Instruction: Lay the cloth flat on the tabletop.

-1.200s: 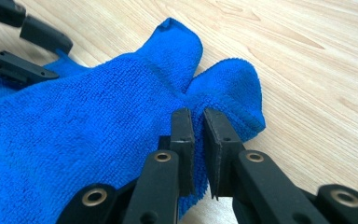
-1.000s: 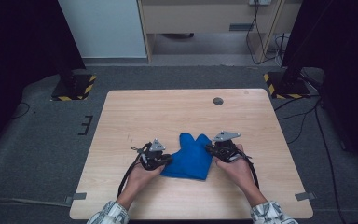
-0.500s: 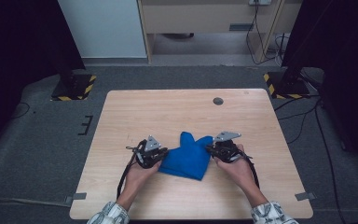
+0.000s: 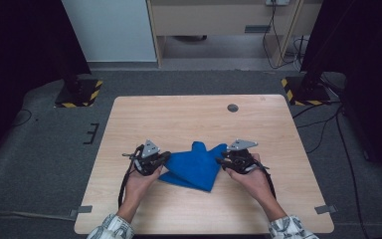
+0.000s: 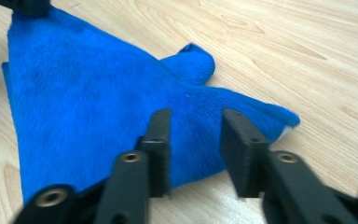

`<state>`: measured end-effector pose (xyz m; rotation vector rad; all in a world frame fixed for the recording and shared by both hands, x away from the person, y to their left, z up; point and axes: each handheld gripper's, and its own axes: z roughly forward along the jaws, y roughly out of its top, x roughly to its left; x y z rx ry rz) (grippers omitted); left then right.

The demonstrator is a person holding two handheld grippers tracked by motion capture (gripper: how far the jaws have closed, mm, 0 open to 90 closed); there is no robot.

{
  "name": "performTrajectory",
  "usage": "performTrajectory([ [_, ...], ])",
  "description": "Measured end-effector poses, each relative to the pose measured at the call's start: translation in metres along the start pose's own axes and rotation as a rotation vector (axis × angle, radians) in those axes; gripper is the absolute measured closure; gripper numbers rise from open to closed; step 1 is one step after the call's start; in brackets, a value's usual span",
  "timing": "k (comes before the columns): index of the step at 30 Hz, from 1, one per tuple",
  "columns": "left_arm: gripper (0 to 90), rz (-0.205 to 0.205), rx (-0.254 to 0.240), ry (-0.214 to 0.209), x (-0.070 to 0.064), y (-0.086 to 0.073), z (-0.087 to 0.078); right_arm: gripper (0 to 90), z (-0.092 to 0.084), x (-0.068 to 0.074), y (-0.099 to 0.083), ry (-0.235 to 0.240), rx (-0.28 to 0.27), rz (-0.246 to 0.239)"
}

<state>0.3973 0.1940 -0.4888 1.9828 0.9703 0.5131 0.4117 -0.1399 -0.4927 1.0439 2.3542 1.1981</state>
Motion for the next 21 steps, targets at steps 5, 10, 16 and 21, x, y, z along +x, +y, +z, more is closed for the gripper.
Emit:
performTrajectory([
  [5,88.5,-0.021,0.007,0.04,0.014,-0.006,-0.004,49.0,0.0,-0.003,0.0,-0.038,-0.009,0.012],
  [10,88.5,-0.027,0.025,0.071,0.023,-0.011,-0.002,55.8,0.002,-0.018,0.0,-0.107,-0.014,0.055],
  [16,88.5,-0.022,0.038,0.069,0.022,-0.012,0.002,58.0,0.02,-0.039,0.005,-0.125,0.007,0.103],
  [21,88.5,-0.026,0.041,0.072,0.025,-0.012,0.003,47.2,0.041,-0.046,0.015,-0.089,0.029,0.139],
])
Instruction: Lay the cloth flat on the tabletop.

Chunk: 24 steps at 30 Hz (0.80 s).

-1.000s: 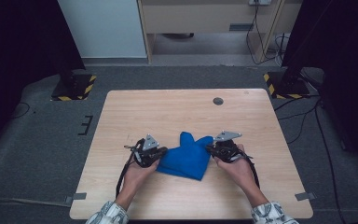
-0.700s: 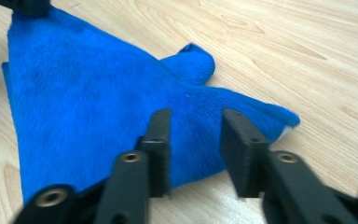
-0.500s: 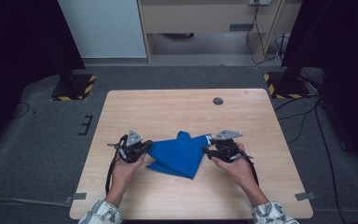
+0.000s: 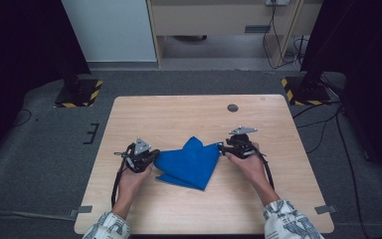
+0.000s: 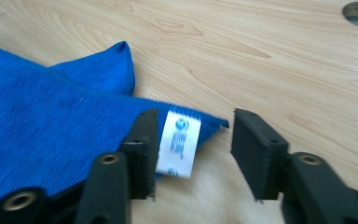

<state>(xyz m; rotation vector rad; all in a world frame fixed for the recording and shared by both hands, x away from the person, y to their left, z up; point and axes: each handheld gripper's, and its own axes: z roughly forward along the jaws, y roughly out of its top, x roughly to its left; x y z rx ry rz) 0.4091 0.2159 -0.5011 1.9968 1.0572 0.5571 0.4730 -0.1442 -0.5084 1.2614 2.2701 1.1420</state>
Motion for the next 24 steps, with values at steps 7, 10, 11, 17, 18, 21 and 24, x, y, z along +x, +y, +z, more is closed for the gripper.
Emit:
performTrajectory([
  [7,88.5,0.001,0.004,0.004,0.002,-0.001,0.0,42.3,0.022,0.0,0.002,0.025,0.05,0.013],
  [10,88.5,0.0,0.011,0.007,0.003,-0.003,0.001,53.6,0.024,0.001,0.001,0.039,0.055,0.01],
  [11,88.5,-0.003,0.012,0.007,0.004,-0.003,0.001,57.0,0.024,0.002,0.0,0.043,0.056,0.008],
  [17,88.5,-0.011,0.005,-0.001,0.005,-0.004,0.002,83.2,0.021,0.007,-0.001,0.078,0.027,-0.011],
  [18,88.5,-0.009,0.004,-0.001,0.005,-0.004,0.002,83.2,0.021,0.007,-0.001,0.078,0.027,-0.011],
  [21,88.5,-0.01,-0.004,-0.004,0.005,-0.003,0.001,86.2,0.016,0.009,0.0,0.075,0.002,-0.023],
  [24,88.5,-0.017,-0.024,-0.012,0.004,-0.001,0.0,86.6,0.006,0.011,0.001,0.078,-0.02,-0.031],
])
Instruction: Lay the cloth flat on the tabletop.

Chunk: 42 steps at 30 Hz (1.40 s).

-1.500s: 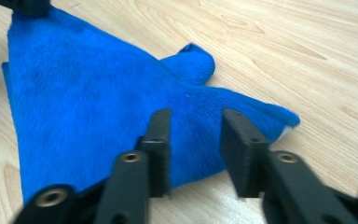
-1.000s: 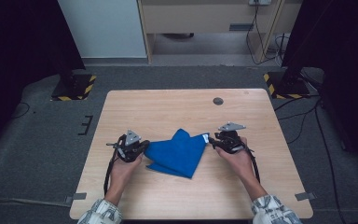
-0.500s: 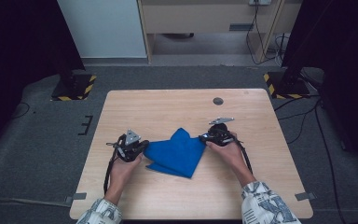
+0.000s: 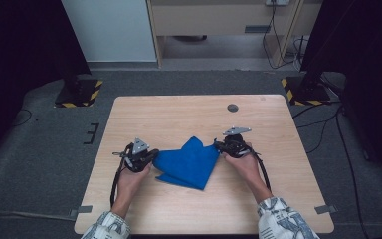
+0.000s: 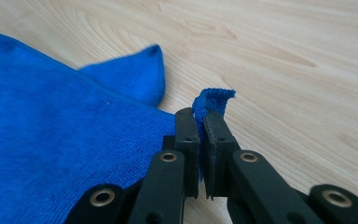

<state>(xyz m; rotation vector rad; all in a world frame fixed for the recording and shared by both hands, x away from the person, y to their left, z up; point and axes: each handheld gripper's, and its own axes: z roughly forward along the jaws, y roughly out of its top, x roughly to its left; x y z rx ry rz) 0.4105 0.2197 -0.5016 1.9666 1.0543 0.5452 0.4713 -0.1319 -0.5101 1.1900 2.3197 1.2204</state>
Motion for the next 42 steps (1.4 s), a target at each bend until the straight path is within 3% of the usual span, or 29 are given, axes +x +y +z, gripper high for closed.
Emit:
performTrajectory([
  [9,88.8,-0.009,-0.063,-0.039,-0.007,0.013,-0.008,86.9,-0.039,0.011,0.012,0.009,-0.113,-0.011],
  [18,89.0,0.003,-0.127,-0.07,-0.015,0.034,-0.023,86.6,-0.066,0.016,0.025,-0.007,-0.165,-0.036],
  [27,89.1,0.017,-0.171,-0.062,-0.017,0.06,-0.034,86.9,-0.091,0.017,0.045,-0.036,-0.228,-0.058],
  [42,89.2,0.049,-0.236,-0.057,-0.022,0.1,-0.052,87.0,-0.116,0.017,0.062,-0.059,-0.298,-0.064],
])
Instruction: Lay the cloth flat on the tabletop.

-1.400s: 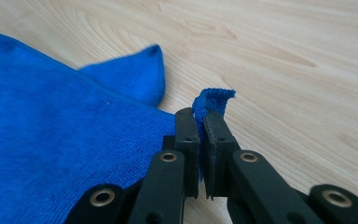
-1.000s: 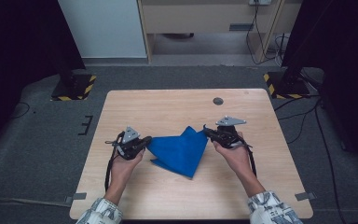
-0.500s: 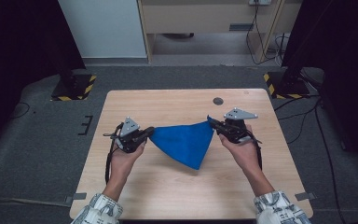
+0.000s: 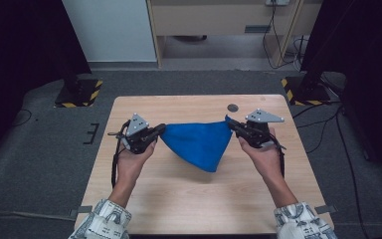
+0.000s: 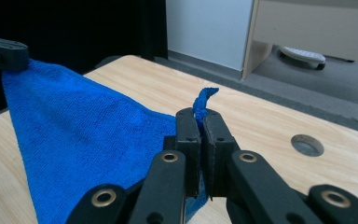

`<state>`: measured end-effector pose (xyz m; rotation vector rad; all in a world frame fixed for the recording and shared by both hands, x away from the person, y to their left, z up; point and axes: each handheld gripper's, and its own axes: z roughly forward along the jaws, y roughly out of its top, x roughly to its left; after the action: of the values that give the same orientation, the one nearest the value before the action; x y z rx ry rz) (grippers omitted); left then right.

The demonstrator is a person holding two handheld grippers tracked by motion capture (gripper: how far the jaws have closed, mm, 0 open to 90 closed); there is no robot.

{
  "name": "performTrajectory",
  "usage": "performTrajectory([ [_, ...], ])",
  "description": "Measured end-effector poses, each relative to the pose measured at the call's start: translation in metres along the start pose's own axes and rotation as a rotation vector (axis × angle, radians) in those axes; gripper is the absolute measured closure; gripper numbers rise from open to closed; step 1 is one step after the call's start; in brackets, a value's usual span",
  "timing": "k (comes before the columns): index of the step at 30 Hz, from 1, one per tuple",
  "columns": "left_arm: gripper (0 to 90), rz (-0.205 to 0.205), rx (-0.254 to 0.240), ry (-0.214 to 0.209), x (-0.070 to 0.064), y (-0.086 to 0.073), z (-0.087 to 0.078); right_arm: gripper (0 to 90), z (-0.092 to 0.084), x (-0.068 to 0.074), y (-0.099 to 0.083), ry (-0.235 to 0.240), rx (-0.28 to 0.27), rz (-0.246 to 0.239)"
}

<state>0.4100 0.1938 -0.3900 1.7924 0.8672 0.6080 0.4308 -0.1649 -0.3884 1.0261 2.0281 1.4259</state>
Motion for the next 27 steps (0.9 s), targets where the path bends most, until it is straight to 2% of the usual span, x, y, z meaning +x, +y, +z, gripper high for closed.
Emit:
performTrajectory([
  [8,89.2,0.02,-0.016,-0.002,-0.003,0.012,-0.003,87.0,-0.006,-0.001,0.011,-0.012,-0.028,-0.005],
  [15,89.2,0.016,-0.017,0.004,0.0,0.016,0.0,87.0,-0.005,-0.006,0.012,-0.025,-0.034,0.012],
  [27,89.2,0.03,-0.057,0.004,-0.003,0.027,-0.018,87.1,-0.021,-0.005,0.019,-0.028,-0.067,0.019],
])
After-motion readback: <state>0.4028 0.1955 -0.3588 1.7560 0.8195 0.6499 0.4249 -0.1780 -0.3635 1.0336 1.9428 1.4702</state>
